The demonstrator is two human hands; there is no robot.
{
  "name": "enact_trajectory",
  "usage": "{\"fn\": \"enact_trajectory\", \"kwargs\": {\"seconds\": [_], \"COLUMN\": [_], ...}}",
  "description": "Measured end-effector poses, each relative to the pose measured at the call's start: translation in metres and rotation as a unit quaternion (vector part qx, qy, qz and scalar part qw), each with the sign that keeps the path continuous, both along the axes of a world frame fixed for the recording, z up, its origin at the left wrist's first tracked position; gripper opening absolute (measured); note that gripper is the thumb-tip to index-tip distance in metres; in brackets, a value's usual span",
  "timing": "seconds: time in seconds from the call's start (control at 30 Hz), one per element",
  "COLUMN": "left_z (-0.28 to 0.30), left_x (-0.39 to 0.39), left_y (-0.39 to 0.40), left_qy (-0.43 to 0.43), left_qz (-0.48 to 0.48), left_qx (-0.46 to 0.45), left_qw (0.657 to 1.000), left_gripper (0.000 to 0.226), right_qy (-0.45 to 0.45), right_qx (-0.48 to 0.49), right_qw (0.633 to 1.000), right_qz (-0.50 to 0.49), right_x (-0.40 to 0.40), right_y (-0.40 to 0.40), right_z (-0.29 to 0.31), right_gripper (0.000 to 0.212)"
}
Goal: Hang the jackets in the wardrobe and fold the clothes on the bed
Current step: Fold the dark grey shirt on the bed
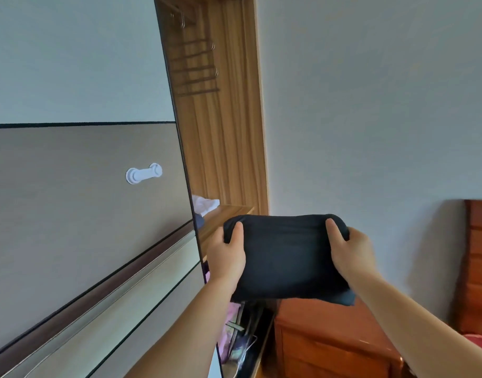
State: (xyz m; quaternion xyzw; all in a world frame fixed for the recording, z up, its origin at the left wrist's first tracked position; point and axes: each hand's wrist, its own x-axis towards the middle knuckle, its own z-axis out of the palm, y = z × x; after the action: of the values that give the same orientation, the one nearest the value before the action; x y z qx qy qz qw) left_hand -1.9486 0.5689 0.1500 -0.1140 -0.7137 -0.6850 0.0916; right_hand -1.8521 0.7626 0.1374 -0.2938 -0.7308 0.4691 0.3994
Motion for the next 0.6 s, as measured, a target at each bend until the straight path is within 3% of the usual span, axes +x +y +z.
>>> {"fn": "enact_trajectory", "kwargs": {"seconds": [0.3,0.4,0.47,0.6], "left_z": [0.003,-0.015,-0.03,-0.054], "left_x": [-0.144,-0.205,-0.248,-0.326], "left_y": [0.065,0.09,0.112,0.155], "left_qy": [-0.032,-0.05,-0.06,-0.082], "left_qz": [0.101,0.134,0.126,0.09], "left_qx": [-0.035,-0.036,-0.005,0.037], "left_qw": [0.994,0.989,0.99,0.992], "left_gripper": [0.035,0.02,0.019,0.04], "right_qy": [0.006,-0.014,-0.027,-0.061], "right_qx": [0.016,0.036,0.056,0.074], "right_qw": [0.994,0.992,0.992,0.989], "right_qz": [0.108,0.117,0.114,0.111], "right_x": [-0.18,-0.243,-0.285,-0.365], "right_y": [0.081,0.106,0.127,0.172], "right_z": [0.012,0.005,-0.003,-0.013], "right_gripper": [0.052,0.05,0.05,0.054]}}
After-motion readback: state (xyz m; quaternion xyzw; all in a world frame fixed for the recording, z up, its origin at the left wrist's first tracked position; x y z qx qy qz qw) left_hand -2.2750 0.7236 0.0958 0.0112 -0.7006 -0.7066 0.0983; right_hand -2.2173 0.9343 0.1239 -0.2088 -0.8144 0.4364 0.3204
